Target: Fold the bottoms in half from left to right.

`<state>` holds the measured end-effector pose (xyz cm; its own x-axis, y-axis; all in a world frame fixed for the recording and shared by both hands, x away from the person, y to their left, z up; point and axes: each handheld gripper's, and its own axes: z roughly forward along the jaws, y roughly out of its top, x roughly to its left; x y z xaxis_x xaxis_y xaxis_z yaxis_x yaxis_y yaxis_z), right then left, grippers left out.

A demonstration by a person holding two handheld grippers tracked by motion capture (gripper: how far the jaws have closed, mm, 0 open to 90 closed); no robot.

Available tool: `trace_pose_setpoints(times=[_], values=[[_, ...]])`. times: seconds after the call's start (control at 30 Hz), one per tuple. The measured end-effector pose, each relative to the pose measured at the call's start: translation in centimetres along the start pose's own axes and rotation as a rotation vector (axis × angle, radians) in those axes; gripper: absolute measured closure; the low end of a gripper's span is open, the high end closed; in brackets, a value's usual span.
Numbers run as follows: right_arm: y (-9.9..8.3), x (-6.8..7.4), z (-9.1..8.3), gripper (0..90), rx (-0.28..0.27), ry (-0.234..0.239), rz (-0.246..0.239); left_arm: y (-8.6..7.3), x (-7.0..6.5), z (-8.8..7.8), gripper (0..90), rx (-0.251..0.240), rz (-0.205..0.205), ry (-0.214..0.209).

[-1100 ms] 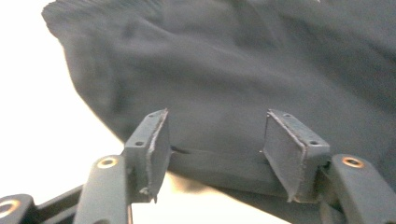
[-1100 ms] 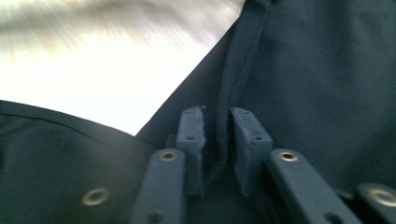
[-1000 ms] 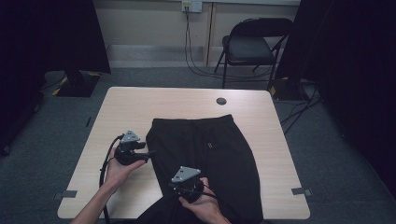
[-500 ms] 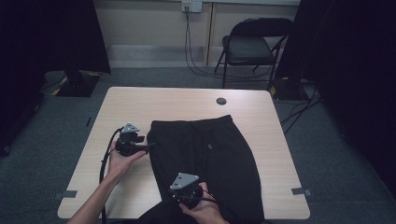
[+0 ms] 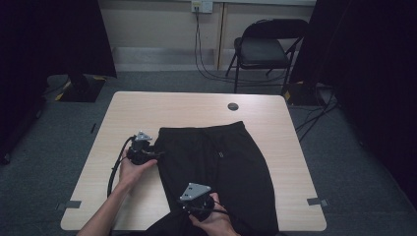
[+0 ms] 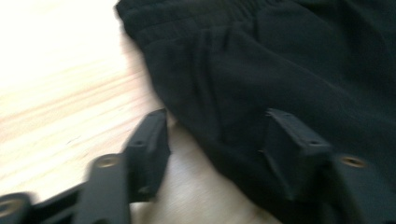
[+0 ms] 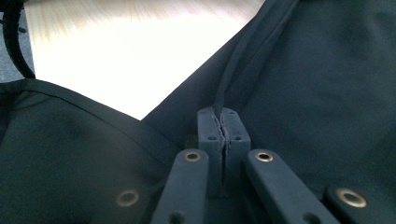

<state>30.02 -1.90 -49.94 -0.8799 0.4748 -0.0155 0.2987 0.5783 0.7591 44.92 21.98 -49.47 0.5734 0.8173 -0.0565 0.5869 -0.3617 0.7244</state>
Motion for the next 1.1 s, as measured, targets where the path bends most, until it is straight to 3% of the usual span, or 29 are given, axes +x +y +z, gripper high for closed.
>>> trace_pose_setpoints(times=[0.07,0.17,0.23,0.37,0.5,0.6,0.67,0.73,0.8,0.87,1.1], values=[[0.1,0.1,0.1,89.1,0.0,0.003,0.001,0.2,-0.3,0.2,61.4,-0.005,0.002,0.008],[0.4,0.1,0.4,89.2,0.007,0.011,0.007,0.3,-0.1,0.5,82.1,-0.021,-0.033,-0.025],[0.6,0.1,0.5,89.2,0.014,0.013,0.007,0.3,0.1,0.4,87.1,-0.013,-0.028,-0.039],[1.0,0.0,0.4,89.2,0.01,0.029,0.017,0.3,0.8,-0.4,88.2,-0.052,-0.111,-0.073],[2.1,-0.1,-0.6,89.4,-0.028,0.046,0.024,1.0,0.7,-1.7,88.3,-0.126,-0.149,-0.087],[3.2,0.0,-1.8,89.4,-0.066,0.055,0.018,2.2,0.1,-3.0,88.3,-0.183,-0.135,-0.093],[4.0,0.1,-2.4,89.4,-0.092,0.065,0.021,3.0,0.0,-3.8,88.4,-0.233,-0.158,-0.107],[4.8,0.3,-2.9,89.4,-0.117,0.071,0.021,3.6,0.0,-4.0,88.3,-0.23,-0.14,-0.092],[5.7,0.5,-3.4,89.5,-0.142,0.076,0.01,4.0,0.2,-4.2,88.4,-0.253,-0.169,-0.104],[6.8,0.6,-3.8,89.6,-0.169,0.083,0.001,4.4,0.2,-4.4,88.4,-0.253,-0.158,-0.096],[10.4,1.2,-5.1,89.6,-0.247,0.114,-0.05,5.7,0.9,-6.5,88.3,-0.324,-0.181,-0.114]])
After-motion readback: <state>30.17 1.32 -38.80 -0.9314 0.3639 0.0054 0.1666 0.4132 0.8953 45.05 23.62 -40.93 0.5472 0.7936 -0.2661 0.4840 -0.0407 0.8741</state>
